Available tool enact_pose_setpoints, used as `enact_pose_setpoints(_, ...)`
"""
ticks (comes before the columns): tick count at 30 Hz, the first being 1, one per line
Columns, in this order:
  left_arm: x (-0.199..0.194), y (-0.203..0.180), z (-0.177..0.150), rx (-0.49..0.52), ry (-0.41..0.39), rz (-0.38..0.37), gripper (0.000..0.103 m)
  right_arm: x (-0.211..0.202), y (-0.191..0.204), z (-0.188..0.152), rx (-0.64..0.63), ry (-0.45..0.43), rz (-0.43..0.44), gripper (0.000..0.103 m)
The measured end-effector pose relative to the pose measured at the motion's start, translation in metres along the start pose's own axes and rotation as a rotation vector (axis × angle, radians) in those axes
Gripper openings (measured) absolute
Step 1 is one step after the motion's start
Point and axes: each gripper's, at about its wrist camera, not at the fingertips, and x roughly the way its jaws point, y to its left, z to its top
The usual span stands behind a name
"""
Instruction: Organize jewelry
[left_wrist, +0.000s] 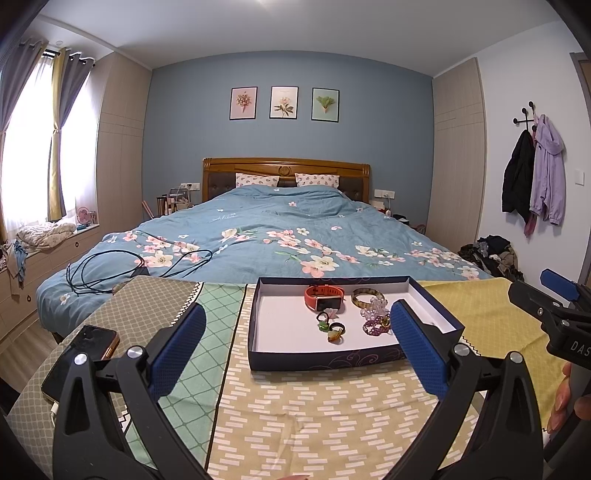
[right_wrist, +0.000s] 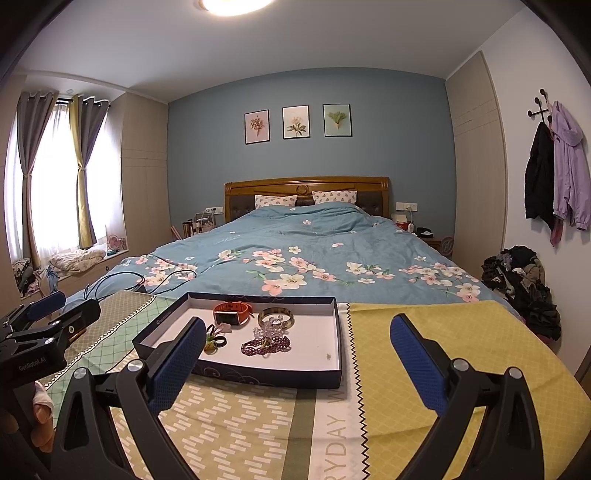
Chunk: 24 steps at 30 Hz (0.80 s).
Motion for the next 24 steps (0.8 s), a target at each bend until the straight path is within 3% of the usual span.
enact_pose_setpoints(20,-0.0039,-0.0030,0.0038,0.033,-0.020,0.023,0.098,0.0005,-0.0010,-0.0025,0.004,0.004,0.000,0.096)
enact_pose_setpoints(24,0.0014,-0.0048,0.0024,0.037,0.009,0.011,0.098,0.0037,-0.0047,-0.0053,0.008,0.020,0.003,0.096)
